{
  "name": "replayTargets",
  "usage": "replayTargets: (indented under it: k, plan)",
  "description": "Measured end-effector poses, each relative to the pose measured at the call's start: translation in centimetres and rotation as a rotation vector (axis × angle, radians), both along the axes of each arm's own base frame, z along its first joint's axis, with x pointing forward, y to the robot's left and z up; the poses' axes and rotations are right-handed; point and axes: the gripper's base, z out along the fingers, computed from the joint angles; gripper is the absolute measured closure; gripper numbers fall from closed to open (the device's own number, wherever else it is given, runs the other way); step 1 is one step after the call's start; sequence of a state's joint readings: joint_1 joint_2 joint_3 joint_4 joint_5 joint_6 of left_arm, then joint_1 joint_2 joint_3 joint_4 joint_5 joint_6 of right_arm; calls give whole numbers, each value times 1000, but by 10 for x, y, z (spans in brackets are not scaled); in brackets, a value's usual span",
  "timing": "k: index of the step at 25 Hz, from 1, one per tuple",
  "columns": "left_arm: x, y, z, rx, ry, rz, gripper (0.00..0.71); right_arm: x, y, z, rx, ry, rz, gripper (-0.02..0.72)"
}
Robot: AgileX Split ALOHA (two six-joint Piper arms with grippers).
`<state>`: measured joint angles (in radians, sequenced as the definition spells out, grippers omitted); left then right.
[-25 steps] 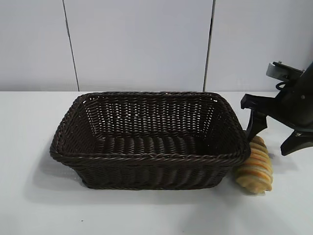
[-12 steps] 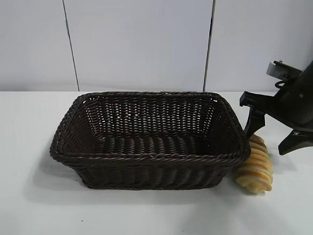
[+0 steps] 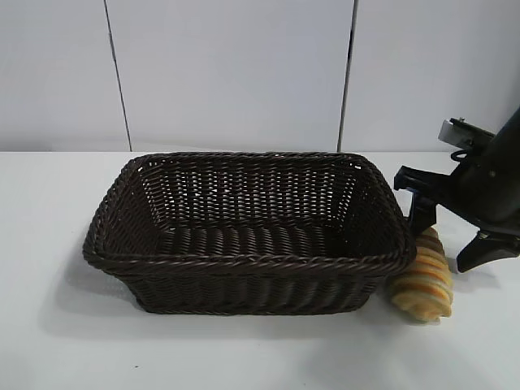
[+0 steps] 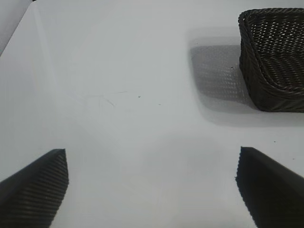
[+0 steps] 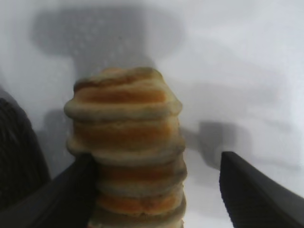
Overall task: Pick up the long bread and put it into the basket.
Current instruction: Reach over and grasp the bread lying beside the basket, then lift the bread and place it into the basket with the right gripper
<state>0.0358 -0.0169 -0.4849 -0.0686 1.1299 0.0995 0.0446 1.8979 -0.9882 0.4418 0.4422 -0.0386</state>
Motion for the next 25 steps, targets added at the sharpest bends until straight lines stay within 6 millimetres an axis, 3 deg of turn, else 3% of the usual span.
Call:
replayTargets:
  k: [6,18,25]
  plan:
    - [0,0,0,0,0,0,16,-3,1,8,3,2,11,643]
    - [0,0,0,-1,0,0,16,-20,-1,83,-19,-124,59,658]
    - [0,0,0,-1,0,0,16,-16,-2,121,-50,-131,101,660]
